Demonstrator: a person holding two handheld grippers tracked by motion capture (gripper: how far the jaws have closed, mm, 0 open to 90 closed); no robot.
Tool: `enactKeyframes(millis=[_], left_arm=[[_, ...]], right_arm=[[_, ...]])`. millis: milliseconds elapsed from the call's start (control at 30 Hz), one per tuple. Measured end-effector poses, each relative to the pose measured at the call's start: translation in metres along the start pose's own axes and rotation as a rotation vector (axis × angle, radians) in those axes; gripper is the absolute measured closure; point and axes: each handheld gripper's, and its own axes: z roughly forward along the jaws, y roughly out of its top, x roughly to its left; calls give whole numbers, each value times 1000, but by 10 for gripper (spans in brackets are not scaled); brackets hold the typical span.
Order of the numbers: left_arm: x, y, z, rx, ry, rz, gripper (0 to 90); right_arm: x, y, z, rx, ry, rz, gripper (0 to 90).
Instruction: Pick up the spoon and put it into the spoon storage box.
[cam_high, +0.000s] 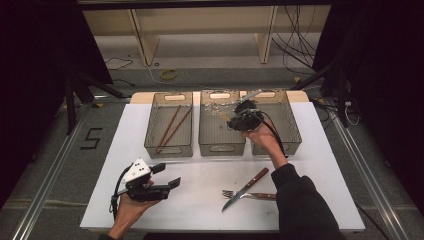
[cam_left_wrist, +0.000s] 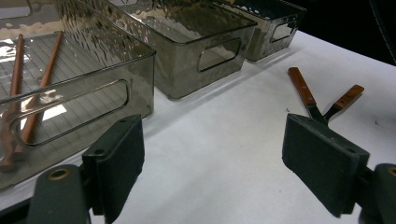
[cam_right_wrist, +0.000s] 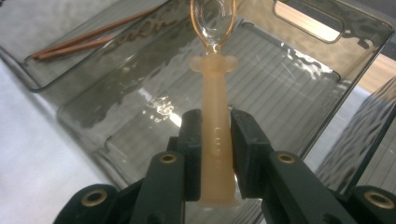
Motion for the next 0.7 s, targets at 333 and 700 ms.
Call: enactKeyframes(millis=[333, 700], left_arm=[[0, 0, 0, -2, 2, -3, 205], [1, 0, 0, 1, 1, -4, 205]], right_arm=[[-5, 5, 13, 15, -10, 35, 757], [-2, 4, 23, 40, 0, 42, 755]])
